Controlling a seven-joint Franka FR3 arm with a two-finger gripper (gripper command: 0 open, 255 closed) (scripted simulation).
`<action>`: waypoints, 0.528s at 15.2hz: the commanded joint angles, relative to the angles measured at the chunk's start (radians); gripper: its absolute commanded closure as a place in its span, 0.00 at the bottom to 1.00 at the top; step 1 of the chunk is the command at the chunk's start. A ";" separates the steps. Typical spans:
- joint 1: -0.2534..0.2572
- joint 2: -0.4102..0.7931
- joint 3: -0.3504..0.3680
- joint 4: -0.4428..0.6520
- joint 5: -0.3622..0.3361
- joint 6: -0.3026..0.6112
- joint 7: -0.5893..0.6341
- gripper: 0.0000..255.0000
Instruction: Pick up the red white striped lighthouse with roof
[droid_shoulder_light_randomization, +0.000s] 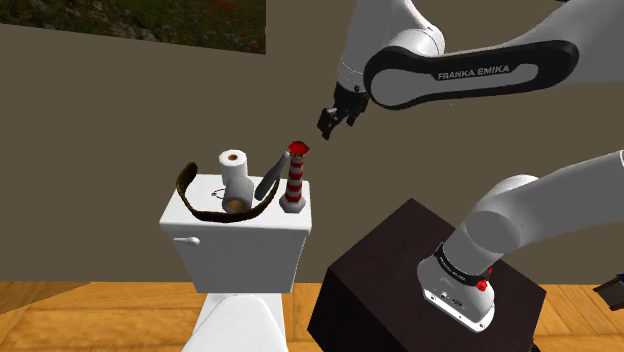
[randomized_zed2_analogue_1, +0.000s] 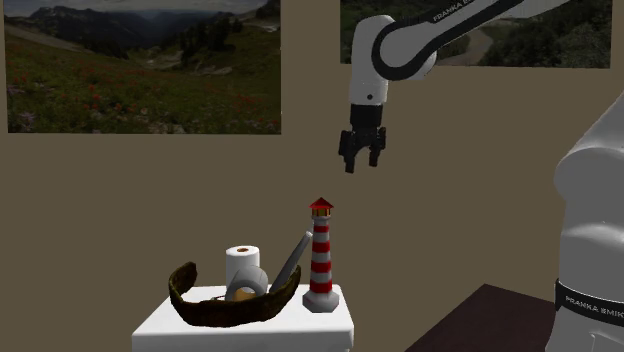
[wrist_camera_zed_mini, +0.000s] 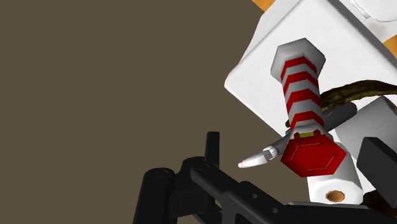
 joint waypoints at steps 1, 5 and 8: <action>-0.029 0.071 0.055 0.014 -0.059 0.059 0.059 0.00; -0.102 0.233 0.178 0.069 -0.229 0.138 0.220 0.00; -0.156 0.378 0.265 0.134 -0.411 0.155 0.373 0.00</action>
